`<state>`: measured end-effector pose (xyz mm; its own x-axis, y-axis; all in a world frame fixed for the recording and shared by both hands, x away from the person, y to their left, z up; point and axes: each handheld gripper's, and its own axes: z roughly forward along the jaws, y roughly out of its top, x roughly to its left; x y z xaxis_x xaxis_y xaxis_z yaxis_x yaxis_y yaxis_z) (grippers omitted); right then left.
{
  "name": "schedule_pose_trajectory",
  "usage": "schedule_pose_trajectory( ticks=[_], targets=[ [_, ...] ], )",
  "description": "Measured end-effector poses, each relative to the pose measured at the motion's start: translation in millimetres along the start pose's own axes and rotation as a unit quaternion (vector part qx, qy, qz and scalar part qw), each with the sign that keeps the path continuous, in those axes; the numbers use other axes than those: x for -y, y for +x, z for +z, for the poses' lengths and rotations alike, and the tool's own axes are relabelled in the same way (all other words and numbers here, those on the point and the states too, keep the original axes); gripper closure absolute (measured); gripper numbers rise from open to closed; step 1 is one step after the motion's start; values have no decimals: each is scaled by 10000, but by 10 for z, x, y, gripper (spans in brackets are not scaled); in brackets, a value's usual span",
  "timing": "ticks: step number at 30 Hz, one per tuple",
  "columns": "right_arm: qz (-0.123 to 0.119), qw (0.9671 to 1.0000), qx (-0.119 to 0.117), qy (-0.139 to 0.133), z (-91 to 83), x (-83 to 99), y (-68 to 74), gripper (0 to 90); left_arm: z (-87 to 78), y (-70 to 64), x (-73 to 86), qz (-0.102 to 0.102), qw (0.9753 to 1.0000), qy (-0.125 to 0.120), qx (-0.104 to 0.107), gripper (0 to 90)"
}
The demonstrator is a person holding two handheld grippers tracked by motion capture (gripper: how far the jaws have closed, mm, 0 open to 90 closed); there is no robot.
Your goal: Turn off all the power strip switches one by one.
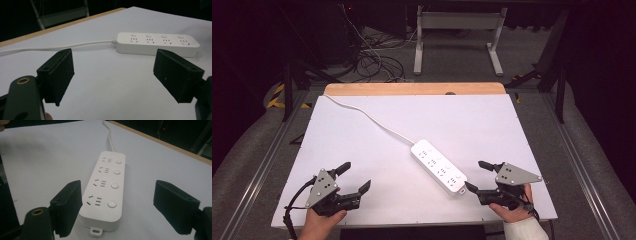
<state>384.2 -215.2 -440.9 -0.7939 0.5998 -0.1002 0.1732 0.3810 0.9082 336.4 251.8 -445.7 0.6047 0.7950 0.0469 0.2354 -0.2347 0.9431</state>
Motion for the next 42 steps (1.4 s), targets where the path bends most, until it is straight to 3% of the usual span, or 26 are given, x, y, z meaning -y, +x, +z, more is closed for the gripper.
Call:
schedule_pose_trajectory(
  ticks=[2,5,12,24,28,32,42],
  targets=[
    [-1,10000,-6,-5,-1,0,-1,232,-4,24,2,-157,9998,-42,78,176],
    [-26,10000,-18,-6,-4,-1,1,232,-10,40,1,-125,9999,-47,32,179],
    [-69,10000,3,-1,-12,-13,8,232,-15,-2,4,286,9993,-13,-241,183],
    [-90,9999,-26,73,5,-90,-4,262,-12,17,6,106,9998,-27,-154,186],
    [-125,9998,-39,146,30,-166,-20,273,-8,21,6,156,9997,-3,-197,187],
    [-42,9995,-71,291,113,-270,-81,286,-3,14,8,149,9997,1,-216,187],
    [21,9994,-132,324,283,-417,-152,301,0,15,11,153,9996,18,-229,187]
  ],
)
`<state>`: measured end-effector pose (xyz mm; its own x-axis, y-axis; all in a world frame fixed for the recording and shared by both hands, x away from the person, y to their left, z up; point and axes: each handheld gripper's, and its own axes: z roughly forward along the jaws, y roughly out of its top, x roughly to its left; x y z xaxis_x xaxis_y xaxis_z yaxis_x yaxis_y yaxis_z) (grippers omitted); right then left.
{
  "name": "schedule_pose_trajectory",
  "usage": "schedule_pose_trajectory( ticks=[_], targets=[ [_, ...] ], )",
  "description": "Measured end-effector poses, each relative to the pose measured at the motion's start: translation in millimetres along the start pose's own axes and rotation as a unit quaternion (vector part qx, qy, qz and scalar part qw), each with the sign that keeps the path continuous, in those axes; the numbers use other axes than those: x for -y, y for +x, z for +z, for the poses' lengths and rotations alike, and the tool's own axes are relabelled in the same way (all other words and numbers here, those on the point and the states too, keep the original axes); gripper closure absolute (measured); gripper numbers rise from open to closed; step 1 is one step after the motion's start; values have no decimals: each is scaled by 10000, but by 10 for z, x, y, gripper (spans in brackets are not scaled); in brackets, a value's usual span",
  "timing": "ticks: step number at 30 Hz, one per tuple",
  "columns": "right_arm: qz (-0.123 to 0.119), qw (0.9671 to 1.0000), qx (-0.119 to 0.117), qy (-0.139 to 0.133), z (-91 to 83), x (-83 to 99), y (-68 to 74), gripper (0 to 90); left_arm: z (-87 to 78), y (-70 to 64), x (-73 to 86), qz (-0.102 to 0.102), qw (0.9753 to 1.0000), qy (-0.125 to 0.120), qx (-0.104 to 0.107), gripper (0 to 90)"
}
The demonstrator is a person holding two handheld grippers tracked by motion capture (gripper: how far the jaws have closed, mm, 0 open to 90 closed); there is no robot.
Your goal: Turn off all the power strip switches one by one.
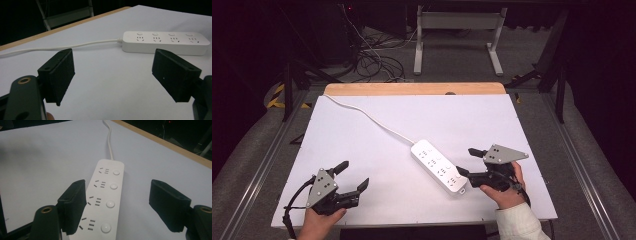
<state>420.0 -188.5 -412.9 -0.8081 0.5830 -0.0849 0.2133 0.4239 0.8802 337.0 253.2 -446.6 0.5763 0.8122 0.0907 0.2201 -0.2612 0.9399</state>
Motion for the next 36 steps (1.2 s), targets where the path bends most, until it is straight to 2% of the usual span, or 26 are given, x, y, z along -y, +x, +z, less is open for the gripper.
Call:
schedule_pose_trajectory(
  ticks=[10,15,18,24,27,28,29,30,33,34,35,36],
  targets=[
    [13,9999,-48,108,211,-103,-66,301,5,-2,0,12,10000,2,-5,187],
    [48,9999,-71,88,262,-141,-96,305,10,1,1,29,10000,22,1,187],
    [9,9998,-78,187,346,-178,-138,322,8,0,1,26,10000,19,-7,188],
    [-5,9998,-16,219,380,-203,-163,360,-1,5,0,41,10000,15,-15,187],
    [-111,9993,-86,349,385,-212,-152,453,8,11,2,24,10000,29,-2,187],
    [-147,9991,-116,390,385,-218,-138,549,7,8,2,34,10000,28,-9,190],
    [-133,9988,-225,410,385,-225,-128,603,6,5,2,47,10000,12,-24,192],
    [-66,9977,-386,547,382,-246,-115,703,4,2,1,53,10000,10,-26,192],
    [-38,9973,-316,668,374,-267,-110,712,6,-1,1,47,10000,21,-26,191],
    [1,9966,-380,729,372,-288,-119,772,8,-1,2,43,10000,24,-24,191],
    [1,9966,-380,729,372,-288,-119,772,10,0,2,46,10000,31,-19,191],
    [-8,9956,-384,851,376,-312,-123,893,10,1,2,47,10000,32,-23,191]
  ],
)
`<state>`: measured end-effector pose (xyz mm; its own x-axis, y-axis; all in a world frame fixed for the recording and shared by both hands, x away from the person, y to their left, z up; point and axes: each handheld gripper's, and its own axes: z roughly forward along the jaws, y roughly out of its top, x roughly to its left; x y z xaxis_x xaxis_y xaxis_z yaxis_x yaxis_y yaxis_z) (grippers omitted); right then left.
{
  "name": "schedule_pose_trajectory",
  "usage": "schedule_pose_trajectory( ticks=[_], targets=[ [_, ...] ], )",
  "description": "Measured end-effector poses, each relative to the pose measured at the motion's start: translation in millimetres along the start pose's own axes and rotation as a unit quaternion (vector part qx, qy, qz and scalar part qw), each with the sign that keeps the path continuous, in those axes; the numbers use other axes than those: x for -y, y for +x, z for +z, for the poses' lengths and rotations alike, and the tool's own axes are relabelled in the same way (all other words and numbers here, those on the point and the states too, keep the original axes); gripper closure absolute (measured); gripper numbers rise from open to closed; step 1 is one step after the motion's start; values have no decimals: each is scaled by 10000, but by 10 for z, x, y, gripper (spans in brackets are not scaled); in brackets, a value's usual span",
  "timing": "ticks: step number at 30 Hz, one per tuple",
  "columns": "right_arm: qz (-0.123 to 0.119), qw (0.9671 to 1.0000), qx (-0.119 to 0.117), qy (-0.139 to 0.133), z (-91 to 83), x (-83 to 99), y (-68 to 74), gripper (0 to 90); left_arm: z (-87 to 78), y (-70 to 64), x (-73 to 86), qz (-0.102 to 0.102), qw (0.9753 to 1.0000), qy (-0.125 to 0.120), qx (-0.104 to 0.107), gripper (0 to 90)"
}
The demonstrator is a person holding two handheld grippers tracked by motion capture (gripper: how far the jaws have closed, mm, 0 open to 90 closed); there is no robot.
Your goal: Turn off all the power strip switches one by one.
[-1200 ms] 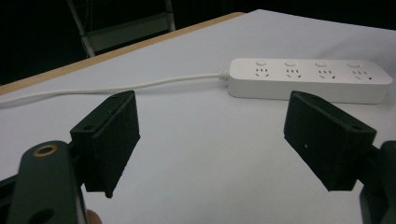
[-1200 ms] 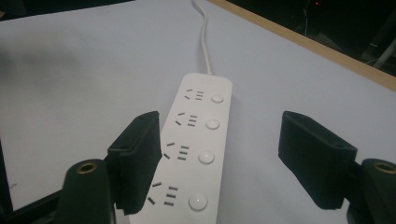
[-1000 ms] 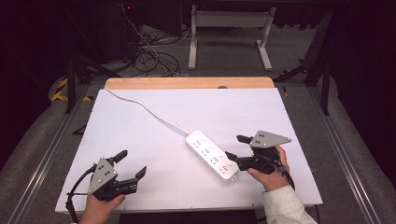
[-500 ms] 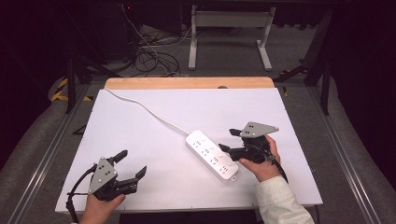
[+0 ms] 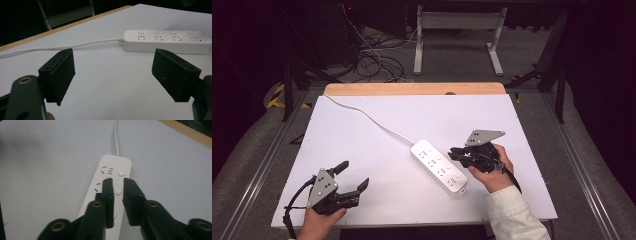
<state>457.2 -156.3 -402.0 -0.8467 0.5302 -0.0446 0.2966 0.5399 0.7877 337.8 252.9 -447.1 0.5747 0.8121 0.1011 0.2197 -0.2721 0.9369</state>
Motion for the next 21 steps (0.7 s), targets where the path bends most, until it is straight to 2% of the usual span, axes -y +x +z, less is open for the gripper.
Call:
schedule_pose_trajectory(
  ticks=[2,5,8,9,12,16,19,21],
  targets=[
    [0,10000,15,65,2,-9,-4,900,-2,3,1,1,10000,3,-9,191],
    [53,9994,105,332,25,-41,-10,900,-5,5,1,10,10000,-2,-27,191],
    [125,9979,115,621,34,-78,-29,900,-4,4,2,6,10000,7,-20,191],
    [148,9965,172,800,36,-108,-35,900,-3,4,2,7,10000,10,-15,191],
    [215,9952,235,928,46,-123,-46,900,-1,3,1,17,10000,16,-15,191],
    [329,9892,308,1395,141,-93,-87,900,-1,6,2,27,10000,25,-47,191],
    [390,9877,266,1492,174,-74,-103,900,0,7,2,25,10000,29,-48,191],
    [471,9848,189,1663,217,-57,-98,900,-1,5,1,39,10000,34,-56,192]
  ],
)
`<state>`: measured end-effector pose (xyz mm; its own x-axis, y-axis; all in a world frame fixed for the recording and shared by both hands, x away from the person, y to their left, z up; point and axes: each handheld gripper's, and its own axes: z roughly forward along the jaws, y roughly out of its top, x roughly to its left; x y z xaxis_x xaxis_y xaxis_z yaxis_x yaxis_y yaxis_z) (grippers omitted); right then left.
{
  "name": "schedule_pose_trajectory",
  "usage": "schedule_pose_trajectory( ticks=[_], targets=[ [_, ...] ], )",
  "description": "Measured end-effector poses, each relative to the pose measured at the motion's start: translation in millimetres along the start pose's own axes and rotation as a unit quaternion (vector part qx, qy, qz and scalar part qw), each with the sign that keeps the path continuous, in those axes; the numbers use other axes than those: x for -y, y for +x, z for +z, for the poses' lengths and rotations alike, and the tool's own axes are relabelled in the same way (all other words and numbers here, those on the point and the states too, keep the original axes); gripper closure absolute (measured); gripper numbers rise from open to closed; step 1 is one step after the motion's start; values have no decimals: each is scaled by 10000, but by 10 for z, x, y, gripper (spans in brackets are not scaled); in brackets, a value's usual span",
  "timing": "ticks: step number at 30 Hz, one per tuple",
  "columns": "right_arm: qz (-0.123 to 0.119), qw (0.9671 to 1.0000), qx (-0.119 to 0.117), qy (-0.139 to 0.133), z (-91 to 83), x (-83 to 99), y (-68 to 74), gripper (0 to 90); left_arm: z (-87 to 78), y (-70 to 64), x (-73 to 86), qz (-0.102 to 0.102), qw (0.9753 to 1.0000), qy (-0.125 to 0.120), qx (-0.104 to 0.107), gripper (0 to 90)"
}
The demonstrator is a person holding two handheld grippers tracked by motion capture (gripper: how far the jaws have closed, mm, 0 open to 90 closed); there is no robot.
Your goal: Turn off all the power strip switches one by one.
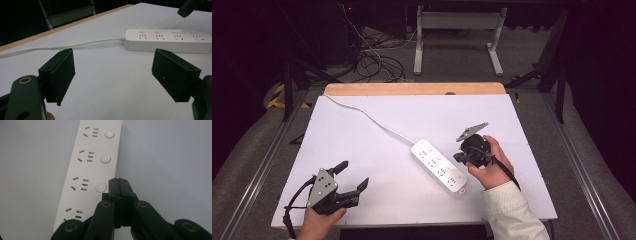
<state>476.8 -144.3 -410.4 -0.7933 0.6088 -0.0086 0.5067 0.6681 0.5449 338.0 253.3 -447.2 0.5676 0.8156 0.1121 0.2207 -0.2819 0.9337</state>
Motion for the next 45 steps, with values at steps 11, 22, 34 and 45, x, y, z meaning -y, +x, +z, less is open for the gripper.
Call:
schedule_pose_trajectory(
  ticks=[11,22,34,45],
  targets=[
    [-143,9968,-203,761,115,15,71,900,-5,-1,-1,1,10000,1,13,191],
    [-176,9939,-376,1024,170,37,100,900,-4,-3,-1,-4,10000,-7,-5,191],
    [69,9954,-400,865,183,110,105,900,-4,-7,0,-3,10000,-10,-2,191],
    [251,9943,-605,844,188,130,115,900,4,-18,3,-2,10000,19,-25,192]
  ],
)
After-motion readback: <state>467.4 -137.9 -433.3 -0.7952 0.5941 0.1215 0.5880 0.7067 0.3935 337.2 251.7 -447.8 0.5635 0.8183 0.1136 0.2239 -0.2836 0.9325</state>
